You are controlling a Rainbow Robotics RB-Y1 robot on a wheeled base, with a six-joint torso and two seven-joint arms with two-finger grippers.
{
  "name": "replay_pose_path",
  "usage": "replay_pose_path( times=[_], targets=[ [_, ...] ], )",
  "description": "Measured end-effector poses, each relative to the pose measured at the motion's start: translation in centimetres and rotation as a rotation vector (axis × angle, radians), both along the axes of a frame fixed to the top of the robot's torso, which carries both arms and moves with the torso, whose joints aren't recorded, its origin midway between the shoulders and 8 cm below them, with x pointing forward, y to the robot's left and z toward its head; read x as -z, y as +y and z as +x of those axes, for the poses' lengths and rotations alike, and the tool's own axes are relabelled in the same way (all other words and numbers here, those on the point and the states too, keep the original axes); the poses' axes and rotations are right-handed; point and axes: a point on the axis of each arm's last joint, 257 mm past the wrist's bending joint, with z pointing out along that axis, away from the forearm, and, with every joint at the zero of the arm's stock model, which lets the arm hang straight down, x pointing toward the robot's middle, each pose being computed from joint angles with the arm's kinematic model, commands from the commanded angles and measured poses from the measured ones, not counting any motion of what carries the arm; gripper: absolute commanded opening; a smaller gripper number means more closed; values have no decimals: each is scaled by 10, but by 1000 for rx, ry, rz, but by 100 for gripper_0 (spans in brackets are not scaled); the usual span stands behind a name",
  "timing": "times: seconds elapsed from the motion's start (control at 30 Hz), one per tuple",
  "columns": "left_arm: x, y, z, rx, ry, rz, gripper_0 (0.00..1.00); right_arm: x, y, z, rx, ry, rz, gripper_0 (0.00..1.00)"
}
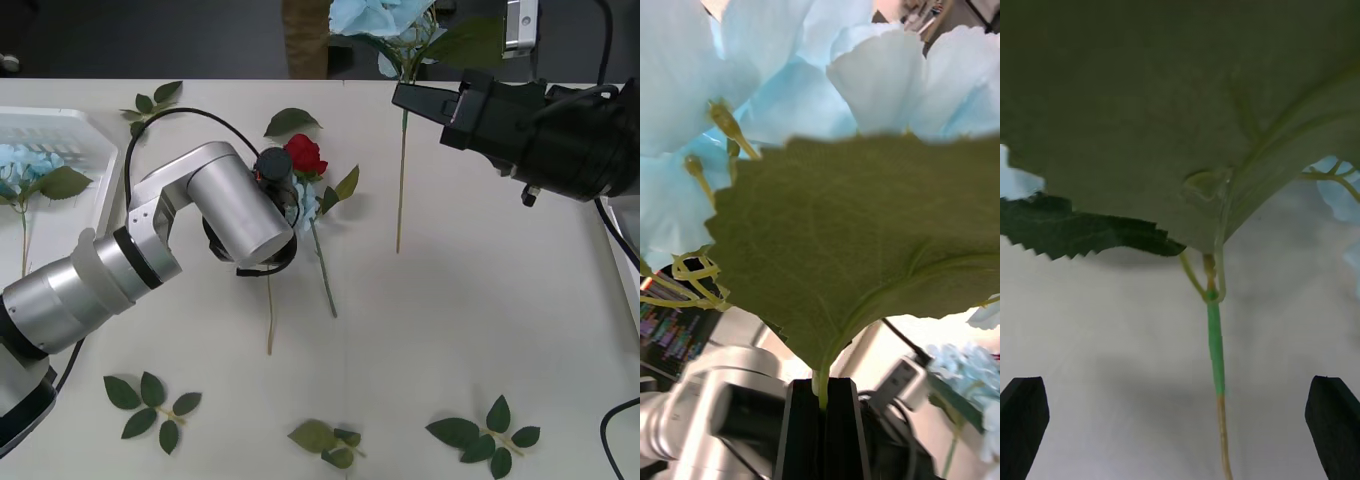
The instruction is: Place the red flowers into the right box and the blue flowers into the left box. If a person shows an open palm, hand one flower to the person first, then continue sorting.
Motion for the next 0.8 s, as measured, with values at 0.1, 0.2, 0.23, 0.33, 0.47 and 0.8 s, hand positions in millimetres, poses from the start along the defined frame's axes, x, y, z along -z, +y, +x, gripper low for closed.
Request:
replay_pose_path(
  times=[0.1,0.2,0.23,0.33,0.47,0.8],
  targets=[
    [15,3,3,12,-6,17,100,-2,2,-1,-6,4,13,0],
    [24,7,3,13,-4,29,100,-2,3,-2,-9,7,23,0],
    [25,7,3,13,-4,32,100,-1,3,-2,-9,9,25,0],
    [25,8,4,13,-5,34,100,1,3,-3,-8,16,27,0],
    [25,8,4,14,-5,34,100,4,2,-3,-6,22,28,0],
    [18,0,-3,34,1,24,100,4,2,-3,-8,23,31,0]
  ],
)
